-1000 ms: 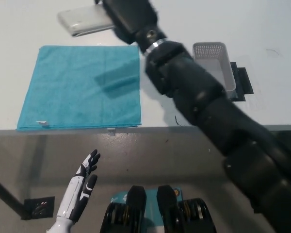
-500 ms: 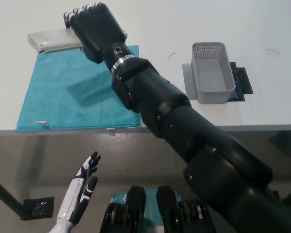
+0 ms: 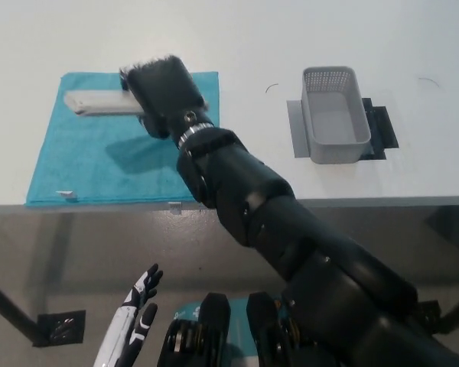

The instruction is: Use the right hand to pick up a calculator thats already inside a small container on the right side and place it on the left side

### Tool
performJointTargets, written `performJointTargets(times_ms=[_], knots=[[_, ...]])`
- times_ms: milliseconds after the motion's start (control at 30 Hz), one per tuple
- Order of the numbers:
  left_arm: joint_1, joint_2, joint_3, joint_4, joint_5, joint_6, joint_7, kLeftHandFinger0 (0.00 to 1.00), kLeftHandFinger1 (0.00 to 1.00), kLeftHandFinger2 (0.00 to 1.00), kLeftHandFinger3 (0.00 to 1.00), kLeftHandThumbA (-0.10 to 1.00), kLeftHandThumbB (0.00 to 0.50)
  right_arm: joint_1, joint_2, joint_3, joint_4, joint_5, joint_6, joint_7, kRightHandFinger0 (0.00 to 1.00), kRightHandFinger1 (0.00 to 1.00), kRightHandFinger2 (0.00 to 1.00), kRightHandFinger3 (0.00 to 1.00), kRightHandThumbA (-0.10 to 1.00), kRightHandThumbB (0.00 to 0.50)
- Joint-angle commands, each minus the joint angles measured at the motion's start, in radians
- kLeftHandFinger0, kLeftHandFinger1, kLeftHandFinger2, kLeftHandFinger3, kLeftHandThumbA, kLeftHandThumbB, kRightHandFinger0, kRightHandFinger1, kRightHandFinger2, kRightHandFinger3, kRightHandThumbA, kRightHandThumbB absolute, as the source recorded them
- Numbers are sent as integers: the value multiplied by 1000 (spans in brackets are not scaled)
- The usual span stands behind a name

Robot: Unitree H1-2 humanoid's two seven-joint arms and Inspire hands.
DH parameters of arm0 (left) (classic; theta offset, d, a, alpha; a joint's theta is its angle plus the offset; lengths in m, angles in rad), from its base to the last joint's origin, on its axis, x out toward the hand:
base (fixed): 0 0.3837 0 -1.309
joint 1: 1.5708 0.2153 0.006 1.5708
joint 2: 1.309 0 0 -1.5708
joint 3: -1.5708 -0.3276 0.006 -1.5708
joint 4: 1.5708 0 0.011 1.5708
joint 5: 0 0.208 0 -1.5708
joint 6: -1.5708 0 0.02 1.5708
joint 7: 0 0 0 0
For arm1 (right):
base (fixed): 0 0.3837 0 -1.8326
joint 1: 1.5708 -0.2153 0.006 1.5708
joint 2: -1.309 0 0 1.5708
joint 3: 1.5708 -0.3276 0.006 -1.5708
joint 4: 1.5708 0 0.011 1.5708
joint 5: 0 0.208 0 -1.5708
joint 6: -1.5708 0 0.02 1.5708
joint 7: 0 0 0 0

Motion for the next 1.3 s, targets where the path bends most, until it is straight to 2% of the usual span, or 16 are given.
performJointTargets(times_ms=[0,133,267,300,533,733,767,833,1000,1067,1100,1133,1167,1200,1233,1267], knots=[[13,16,-17,-25,9,-48,11,1000,1000,1000,1000,1000,0,-41,-15,4,-6,42,21,26,0,0,60,420,-100,320],[26,17,-22,-29,3,-48,12,1000,1000,1000,1000,1000,15,-27,-25,14,-4,45,36,44,0,0,8,361,-100,301],[42,20,-29,-35,13,-48,13,1000,1000,1000,1000,1000,3,-11,-31,23,-3,50,50,50,0,0,17,375,-100,290],[46,21,-31,-33,10,-48,11,1000,1000,1000,1000,1000,8,-6,-33,27,-2,50,54,55,0,1,60,410,-100,290],[49,18,-32,-39,18,-48,4,1000,1000,1000,1000,1000,23,-25,-29,37,-5,54,52,43,0,0,84,490,-100,292],[43,22,-40,-46,25,-48,4,1000,1000,1000,1000,975,0,-47,-15,57,-4,43,67,61,0,0,21,434,-100,271],[44,22,-41,-47,20,-48,0,1000,1000,1000,1000,973,1,-45,-15,59,-4,45,65,61,0,30,80,476,-100,275],[41,26,-46,-48,27,-48,5,1000,1000,1000,1000,959,0,-39,-10,61,-3,48,69,64,0,1,41,483,-100,289],[43,29,-48,-56,34,-48,9,1000,1000,1000,1000,937,0,-23,-11,72,0,49,74,79,0,2,85,506,-100,285],[42,31,-50,-53,33,-48,11,1000,1000,1000,1000,938,0,-14,-12,69,1,55,79,72,0,0,29,468,-100,301],[47,33,-51,-52,30,-48,9,1000,1000,1000,1000,940,0,-2,-11,59,1,68,85,74,0,0,77,444,-71,256],[48,34,-52,-51,31,-48,11,1000,1000,1000,1000,943,0,-1,-11,62,3,66,94,84,76,175,401,678,138,251],[49,35,-54,-50,28,-48,11,1000,1000,1000,1000,945,1,0,-10,64,3,65,98,89,409,560,770,942,318,329],[49,35,-55,-50,26,-48,10,1000,1000,1000,1000,947,0,-3,-11,46,6,88,112,155,889,1000,1000,1000,574,343],[49,36,-55,-51,29,-48,9,1000,1000,1000,1000,948,0,-4,-11,41,6,95,120,179,1000,1000,1000,1000,665,414],[49,37,-57,-51,30,-48,10,1000,1000,1000,1000,950,0,-4,-12,37,6,101,123,189,1000,1000,1000,1000,724,466]])
